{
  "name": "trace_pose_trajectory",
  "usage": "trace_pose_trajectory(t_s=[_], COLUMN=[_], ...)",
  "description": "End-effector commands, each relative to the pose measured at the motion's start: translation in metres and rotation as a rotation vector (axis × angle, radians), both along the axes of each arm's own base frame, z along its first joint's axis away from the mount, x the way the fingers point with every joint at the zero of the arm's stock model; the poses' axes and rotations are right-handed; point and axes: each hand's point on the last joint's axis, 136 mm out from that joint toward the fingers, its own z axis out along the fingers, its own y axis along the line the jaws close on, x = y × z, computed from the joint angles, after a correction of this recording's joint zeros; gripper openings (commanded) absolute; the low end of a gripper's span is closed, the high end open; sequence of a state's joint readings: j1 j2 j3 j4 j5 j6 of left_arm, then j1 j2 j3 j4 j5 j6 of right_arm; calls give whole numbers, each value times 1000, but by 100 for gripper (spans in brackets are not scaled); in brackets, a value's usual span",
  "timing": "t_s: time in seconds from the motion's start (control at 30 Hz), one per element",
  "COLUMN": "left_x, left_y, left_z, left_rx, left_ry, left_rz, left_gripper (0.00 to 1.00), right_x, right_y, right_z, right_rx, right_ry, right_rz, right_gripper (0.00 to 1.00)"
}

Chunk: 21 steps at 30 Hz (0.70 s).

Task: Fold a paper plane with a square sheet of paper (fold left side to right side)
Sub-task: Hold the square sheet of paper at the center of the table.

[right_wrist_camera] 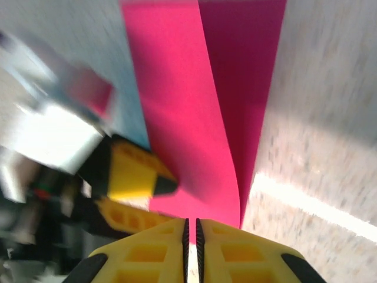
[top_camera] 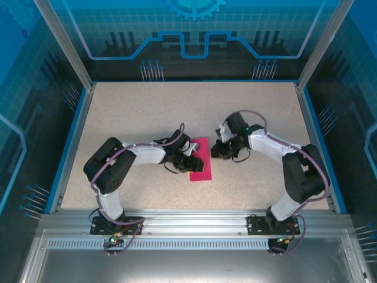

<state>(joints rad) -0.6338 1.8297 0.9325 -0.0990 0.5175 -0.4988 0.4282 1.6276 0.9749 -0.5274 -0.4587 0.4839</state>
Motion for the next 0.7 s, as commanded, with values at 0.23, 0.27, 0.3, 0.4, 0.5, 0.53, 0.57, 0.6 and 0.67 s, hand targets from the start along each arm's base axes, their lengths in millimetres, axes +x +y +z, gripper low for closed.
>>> trace_pose_trajectory(t_s=[0.23,0.27,0.3,0.4,0.5,0.53,0.57,0.6,0.67], left_x=[-7,-7,-7,-4,2,6,9,12,18], left_y=[14,14,14,12,8,7,6,5,4], left_z=[-16,-15,-15,-9,5,11,16,20,26], left_rx=[76,75,73,62,44,41,37,34,31], left_ry=[28,26,23,16,-9,-21,-33,-42,-53], left_rz=[26,26,26,29,27,26,25,23,21], left_gripper=[47,47,47,48,50,50,51,51,51], right_x=[-50,-51,-51,-55,-65,-68,-70,-71,-71], right_y=[19,18,16,6,-8,-13,-17,-19,-23], right_z=[-53,-57,-61,-73,-85,-88,-91,-93,-96], right_rx=[-48,-60,-78,-137,-217,-238,-257,-270,-288], right_ry=[158,161,166,189,224,230,236,237,239], right_rz=[29,32,30,28,35,35,35,34,29], right_gripper=[13,13,13,13,13,12,12,13,12])
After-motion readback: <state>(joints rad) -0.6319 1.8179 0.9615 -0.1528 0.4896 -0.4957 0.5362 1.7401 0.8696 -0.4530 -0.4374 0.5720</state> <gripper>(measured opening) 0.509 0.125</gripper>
